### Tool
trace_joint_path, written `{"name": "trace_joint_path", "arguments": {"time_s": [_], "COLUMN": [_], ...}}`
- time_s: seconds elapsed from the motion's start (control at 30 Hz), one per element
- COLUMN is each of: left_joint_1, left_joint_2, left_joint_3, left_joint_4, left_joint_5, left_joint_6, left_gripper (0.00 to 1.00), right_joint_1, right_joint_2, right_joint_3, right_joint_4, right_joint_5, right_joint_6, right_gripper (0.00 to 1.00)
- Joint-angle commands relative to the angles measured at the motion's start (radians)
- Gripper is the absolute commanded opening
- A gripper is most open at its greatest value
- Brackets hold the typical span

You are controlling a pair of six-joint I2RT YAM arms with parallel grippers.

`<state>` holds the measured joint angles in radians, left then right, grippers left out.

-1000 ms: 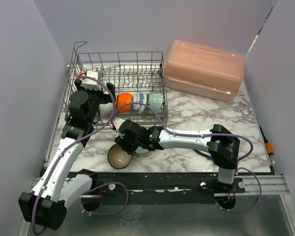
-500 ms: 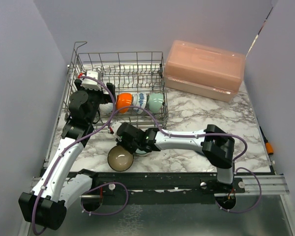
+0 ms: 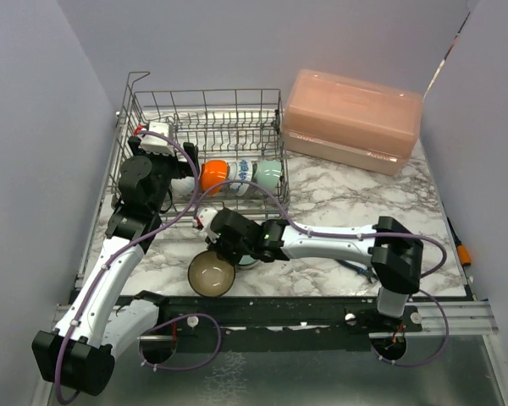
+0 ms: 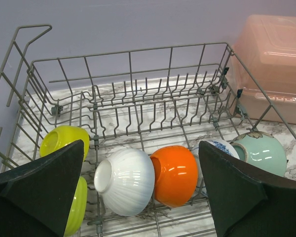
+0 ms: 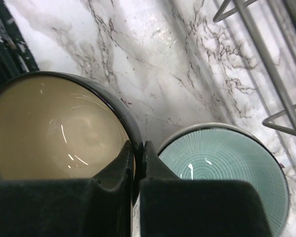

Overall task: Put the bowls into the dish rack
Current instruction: Pick up the bowl from the center of the board.

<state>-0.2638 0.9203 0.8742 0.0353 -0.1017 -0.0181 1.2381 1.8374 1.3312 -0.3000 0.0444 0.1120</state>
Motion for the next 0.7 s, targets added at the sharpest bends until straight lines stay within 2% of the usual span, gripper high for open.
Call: {"name": "trace_joint_path", "arguments": {"time_s": [0.0,0.33,0.67], "left_joint_1": [0.003,0.003,0.002], "left_joint_2": [-0.002,0.0,0.061], "left_joint_3": [-0.001,0.001,0.028], "left_joint_4": [-0.003,-0.003,-0.017], "left_joint_5": [-0.022,-0.024,0.08], "left_joint_6": [-0.009,-0.01,-0.03], "left_gripper": [0.99,0.99,0.99], "right_joint_1": [0.011,-0.049,-0.308], "right_joint_2": [-0.142,-0.318,-0.529], "right_joint_3": [-0.007,-0.077,-0.212], "right_joint_4": [0.075,0.102,0.164], "right_joint_5": [-0.038,-0.112,-0.324], "right_joint_6": [0.038,0.063,0.134], "right_gripper": [0.0,0.0,0.0]}}
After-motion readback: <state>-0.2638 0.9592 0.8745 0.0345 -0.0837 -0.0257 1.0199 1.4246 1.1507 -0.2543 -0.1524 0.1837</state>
